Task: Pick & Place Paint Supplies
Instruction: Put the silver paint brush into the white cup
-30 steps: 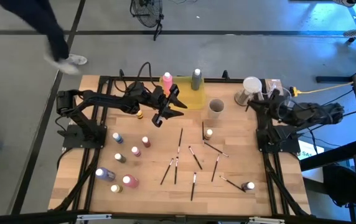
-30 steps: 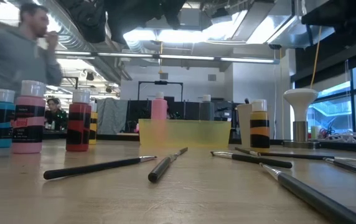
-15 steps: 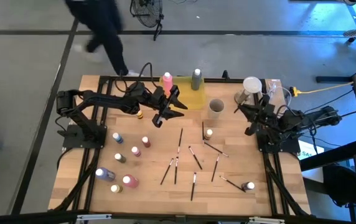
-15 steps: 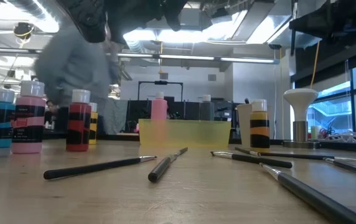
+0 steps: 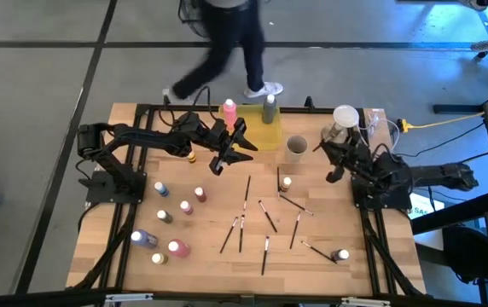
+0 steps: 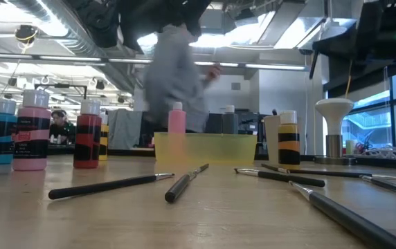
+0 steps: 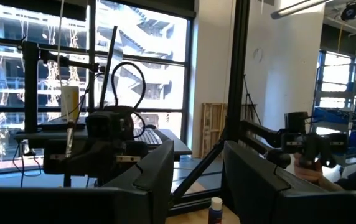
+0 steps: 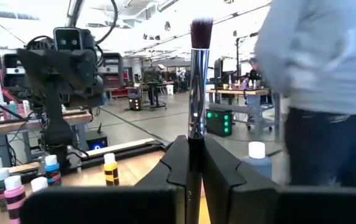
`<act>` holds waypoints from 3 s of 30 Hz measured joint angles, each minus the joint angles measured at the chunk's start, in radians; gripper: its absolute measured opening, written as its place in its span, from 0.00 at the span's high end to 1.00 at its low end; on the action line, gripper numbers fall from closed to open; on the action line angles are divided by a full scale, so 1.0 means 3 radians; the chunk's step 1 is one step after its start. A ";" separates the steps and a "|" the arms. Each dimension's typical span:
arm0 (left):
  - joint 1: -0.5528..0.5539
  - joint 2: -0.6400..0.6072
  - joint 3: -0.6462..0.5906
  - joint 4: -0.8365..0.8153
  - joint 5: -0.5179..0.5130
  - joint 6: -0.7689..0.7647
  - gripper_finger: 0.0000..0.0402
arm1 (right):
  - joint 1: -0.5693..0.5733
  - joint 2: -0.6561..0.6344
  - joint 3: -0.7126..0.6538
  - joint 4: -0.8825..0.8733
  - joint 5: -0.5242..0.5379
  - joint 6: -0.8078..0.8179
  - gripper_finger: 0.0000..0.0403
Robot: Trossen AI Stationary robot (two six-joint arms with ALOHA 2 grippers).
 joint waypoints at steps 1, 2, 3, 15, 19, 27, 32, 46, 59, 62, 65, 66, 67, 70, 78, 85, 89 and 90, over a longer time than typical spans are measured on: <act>0.0000 0.0000 0.0000 0.0000 0.0000 0.0000 0.66 | -0.0072 0.0013 -0.0014 0.0001 -0.0051 0.0033 0.95; 0.0000 0.0000 0.0000 -0.0001 0.0000 0.0000 0.66 | -0.0137 0.0028 -0.0028 0.0000 -0.0094 0.0067 0.95; 0.0000 0.0000 0.0000 0.0000 0.0000 0.0001 0.66 | -0.0200 0.0045 -0.0042 0.0000 -0.0130 0.0088 0.95; 0.0004 0.0000 0.0000 0.0000 -0.0001 0.0004 0.66 | -0.0739 0.0398 -0.0143 0.0180 -0.0555 0.0249 0.95; 0.0010 0.0000 0.0000 -0.0001 -0.0002 0.0005 0.66 | -0.0825 0.0614 -0.0143 0.0296 -0.0578 0.0249 0.95; 0.0009 0.0001 0.0000 -0.0068 -0.0005 0.0097 0.66 | -0.0935 0.1087 -0.0143 0.0733 -0.0789 0.0259 0.95; 0.0009 0.0003 -0.0001 -0.0078 -0.0005 0.0116 0.66 | -0.1015 0.1394 -0.0143 0.0938 -0.0831 0.0250 0.95; 0.0009 0.0003 -0.0001 -0.0166 -0.0006 0.0095 0.66 | -0.1164 0.2197 -0.0120 0.1550 -0.0934 0.0250 0.95; 0.0009 0.0003 -0.0001 -0.0174 -0.0006 0.0094 0.66 | -0.1206 0.2769 0.0019 0.1852 -0.0956 0.0231 0.95; 0.0009 0.0003 -0.0001 -0.0174 -0.0005 0.0084 0.66 | -0.1206 0.2789 0.0019 0.1857 -0.0952 0.0183 0.95; 0.0006 0.0003 -0.0001 -0.0189 -0.0004 0.0085 0.66 | -0.1206 0.2789 0.0019 0.1853 -0.0948 0.0182 0.95; 0.0006 0.0003 -0.0001 -0.0194 -0.0004 0.0085 0.66 | -0.1206 0.2789 0.0019 0.1848 -0.0948 0.0182 0.95; 0.0006 0.0003 -0.0001 -0.0197 -0.0004 0.0085 0.66 | -0.1206 0.2789 0.0019 0.1843 -0.0948 0.0182 0.95; 0.0006 0.0003 -0.0001 -0.0199 -0.0003 0.0086 0.66 | -0.1206 0.2789 0.0019 0.1836 -0.0949 0.0182 0.95; 0.0006 0.0003 -0.0001 -0.0238 -0.0001 0.0094 0.66 | -0.1206 0.2789 0.0019 0.1833 -0.0948 0.0174 0.95; 0.0006 0.0003 -0.0001 -0.0249 -0.0001 0.0097 0.66 | -0.1206 0.2789 0.0019 0.1812 -0.0948 0.0174 0.95; 0.0010 0.0003 -0.0001 -0.0249 -0.0001 0.0097 0.66 | -0.1206 0.2789 0.0019 0.1812 -0.0948 0.0172 0.95; 0.0009 0.0003 -0.0001 -0.0249 -0.0001 0.0097 0.66 | -0.1206 0.2789 0.0019 0.1812 -0.0948 0.0172 0.95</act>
